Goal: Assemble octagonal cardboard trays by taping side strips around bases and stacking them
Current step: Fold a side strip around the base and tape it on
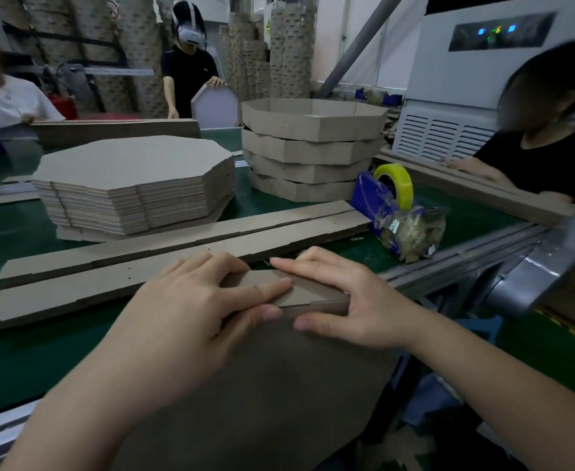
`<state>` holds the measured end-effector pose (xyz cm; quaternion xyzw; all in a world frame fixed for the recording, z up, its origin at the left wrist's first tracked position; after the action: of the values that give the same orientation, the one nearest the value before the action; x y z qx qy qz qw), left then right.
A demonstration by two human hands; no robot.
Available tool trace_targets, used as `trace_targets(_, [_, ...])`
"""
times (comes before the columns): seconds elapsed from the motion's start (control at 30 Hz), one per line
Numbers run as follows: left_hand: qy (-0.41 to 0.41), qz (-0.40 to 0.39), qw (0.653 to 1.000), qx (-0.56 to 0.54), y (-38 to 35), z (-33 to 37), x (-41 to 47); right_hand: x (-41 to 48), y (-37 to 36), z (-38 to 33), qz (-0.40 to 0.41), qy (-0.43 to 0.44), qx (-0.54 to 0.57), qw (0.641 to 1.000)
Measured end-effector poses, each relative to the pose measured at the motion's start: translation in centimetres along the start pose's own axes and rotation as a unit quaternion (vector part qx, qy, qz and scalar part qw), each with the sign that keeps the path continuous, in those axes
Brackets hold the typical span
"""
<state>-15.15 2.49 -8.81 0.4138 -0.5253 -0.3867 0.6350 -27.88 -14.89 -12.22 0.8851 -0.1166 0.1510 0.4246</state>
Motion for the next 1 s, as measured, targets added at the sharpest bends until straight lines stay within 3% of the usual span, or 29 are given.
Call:
trace_targets(0.1, [0.007, 0.013, 1.000, 0.008, -0.4, -0.2, 0.4, -0.3, 1.9, 1.3, 0.025, -0.053, 0.031, 0.998])
trace_targets(0.17, [0.016, 0.019, 1.000, 0.013, -0.5, -0.4, 0.5, -0.5, 4.7, 3.1, 0.157, -0.099, 0.033, 0.982])
trace_targets(0.23, [0.019, 0.022, 1.000, 0.003, -0.6, -0.5, 0.7, -1.2, 8.3, 5.6, 0.330, -0.171, -0.032, 0.928])
trace_targets(0.3, [0.016, 0.022, 1.000, -0.012, -0.6, -0.3, 0.9, -2.0, 12.1, 8.4, 0.415, -0.284, -0.120, 0.856])
trace_targets(0.37, [0.014, 0.018, 1.000, -0.016, -0.7, -0.2, 1.1, -2.6, 14.9, 11.2, 0.394, -0.405, -0.145, 0.812])
trace_targets(0.47, [0.012, 0.023, 1.000, -0.015, -0.9, -0.2, 1.3, -2.7, 16.3, 13.8, 0.314, -0.502, -0.094, 0.800])
trace_targets(0.67, [0.004, 0.030, 0.999, -0.015, -1.0, -0.2, 1.3, -1.5, 16.6, 14.4, 0.304, -0.543, -0.044, 0.782])
trace_targets(0.8, [0.005, 0.034, 0.999, -0.008, -1.0, -0.2, 1.2, -1.2, 17.1, 15.3, 0.343, -0.563, 0.131, 0.741])
trace_targets(0.9, [0.006, 0.041, 0.999, 0.002, -1.0, -0.4, 1.1, -1.2, 17.2, 15.5, 0.404, -0.523, 0.243, 0.710])
trace_targets(1.0, [0.007, 0.037, 0.999, -0.002, -1.1, -0.5, 1.1, -2.3, 16.5, 15.9, 0.463, -0.435, 0.295, 0.714])
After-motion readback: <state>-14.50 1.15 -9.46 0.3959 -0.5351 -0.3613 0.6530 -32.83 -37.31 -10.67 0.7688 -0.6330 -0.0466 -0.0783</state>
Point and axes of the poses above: each hand's wrist, its own x-axis towards the middle knuckle, its own y-axis out of the back of the hand, z = x × y, the point moved 2 cm from there along x, towards the middle knuckle, and after that the axes turned 1 degree about y, right-handed, at the moved point
